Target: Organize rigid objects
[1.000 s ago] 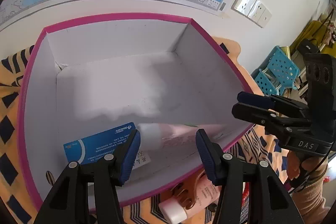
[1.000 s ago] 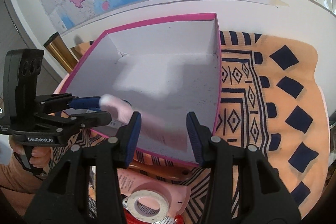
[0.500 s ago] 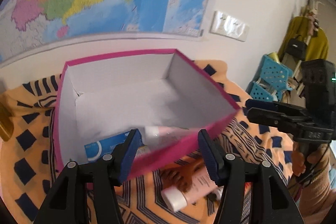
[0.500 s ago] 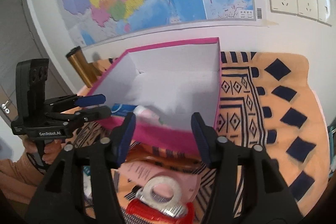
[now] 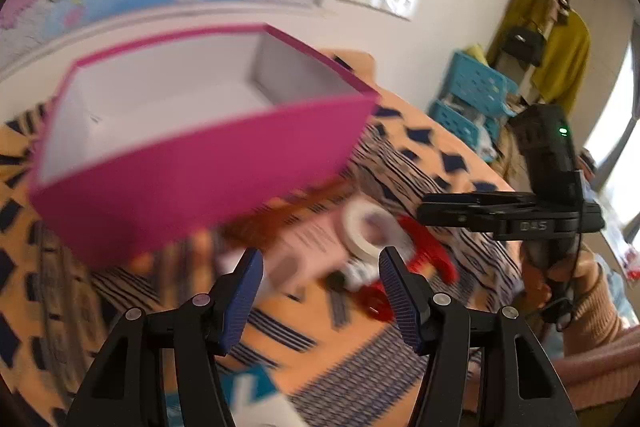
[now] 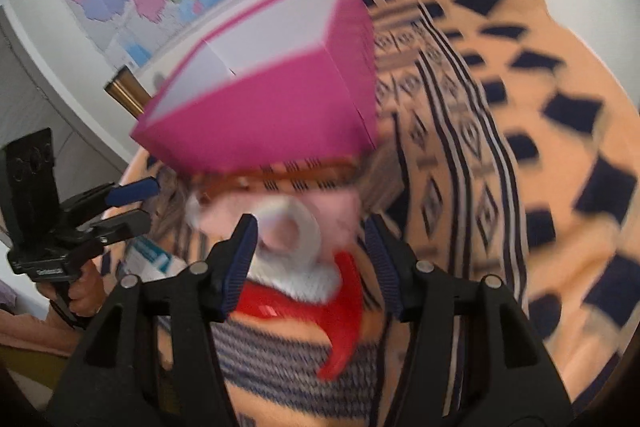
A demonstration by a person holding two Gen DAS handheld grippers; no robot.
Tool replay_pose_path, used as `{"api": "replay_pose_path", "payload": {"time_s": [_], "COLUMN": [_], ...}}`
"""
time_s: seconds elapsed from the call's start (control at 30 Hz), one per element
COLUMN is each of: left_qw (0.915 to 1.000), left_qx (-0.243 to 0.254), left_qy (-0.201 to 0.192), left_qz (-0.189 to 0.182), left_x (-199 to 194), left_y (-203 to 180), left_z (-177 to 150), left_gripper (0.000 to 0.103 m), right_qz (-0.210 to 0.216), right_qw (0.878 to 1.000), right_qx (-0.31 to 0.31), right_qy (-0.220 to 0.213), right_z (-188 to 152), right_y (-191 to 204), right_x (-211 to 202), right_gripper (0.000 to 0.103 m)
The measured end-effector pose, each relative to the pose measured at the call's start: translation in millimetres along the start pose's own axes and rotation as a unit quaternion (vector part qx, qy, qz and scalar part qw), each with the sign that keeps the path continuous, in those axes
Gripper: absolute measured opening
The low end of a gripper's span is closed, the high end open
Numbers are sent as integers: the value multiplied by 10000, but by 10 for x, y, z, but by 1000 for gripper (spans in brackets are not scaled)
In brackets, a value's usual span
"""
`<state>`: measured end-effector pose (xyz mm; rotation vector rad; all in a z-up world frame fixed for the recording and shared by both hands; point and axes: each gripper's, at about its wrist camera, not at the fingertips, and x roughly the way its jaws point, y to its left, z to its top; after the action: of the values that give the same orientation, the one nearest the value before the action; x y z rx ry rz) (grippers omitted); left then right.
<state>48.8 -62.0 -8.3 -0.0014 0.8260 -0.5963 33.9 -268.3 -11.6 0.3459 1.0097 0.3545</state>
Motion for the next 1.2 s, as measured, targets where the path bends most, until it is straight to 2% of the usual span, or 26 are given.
{"api": "replay_pose_path", "payload": {"time_s": [0.17, 0.33, 0.4, 0.47, 0.53, 0.77, 0.83, 1.13, 1.2], "left_qw": [9988, 9968, 9962, 9956, 9950, 9946, 9946, 9948, 9948], "left_qx": [212, 262, 264, 252, 244, 113, 99, 100, 93], "left_qy": [382, 643, 715, 776, 835, 881, 882, 907, 922], "left_qz": [-233, -394, -422, -466, -496, -532, -544, -458, -423], "left_x": [187, 297, 333, 364, 404, 447, 437, 436, 443], "left_y": [-236, -334, -358, -359, -386, -383, -375, -401, -408], "left_z": [-156, -264, -276, -299, -304, -310, -309, -313, -321], "left_gripper": [62, 59, 55, 46, 42, 39, 38, 38, 37], "right_qz": [-122, -149, -139, -145, -166, -170, -309, -394, -385], "right_qw": [9994, 9994, 9996, 9996, 9997, 9996, 9993, 9992, 9992], "right_qx": [278, 252, 166, 94, 43, 101, 85, 64, 58], "right_qy": [162, 165, 182, 206, 193, 202, 203, 49, -43], "right_z": [-279, -367, -388, -389, -388, -339, -340, -378, -368], "right_y": [-154, -160, -119, -91, -62, -80, -88, -71, -47], "right_x": [-13, -41, -32, -4, 18, 82, 80, -4, -53], "right_gripper": [58, 58, 58, 58, 52, 43, 28, 28, 23]}}
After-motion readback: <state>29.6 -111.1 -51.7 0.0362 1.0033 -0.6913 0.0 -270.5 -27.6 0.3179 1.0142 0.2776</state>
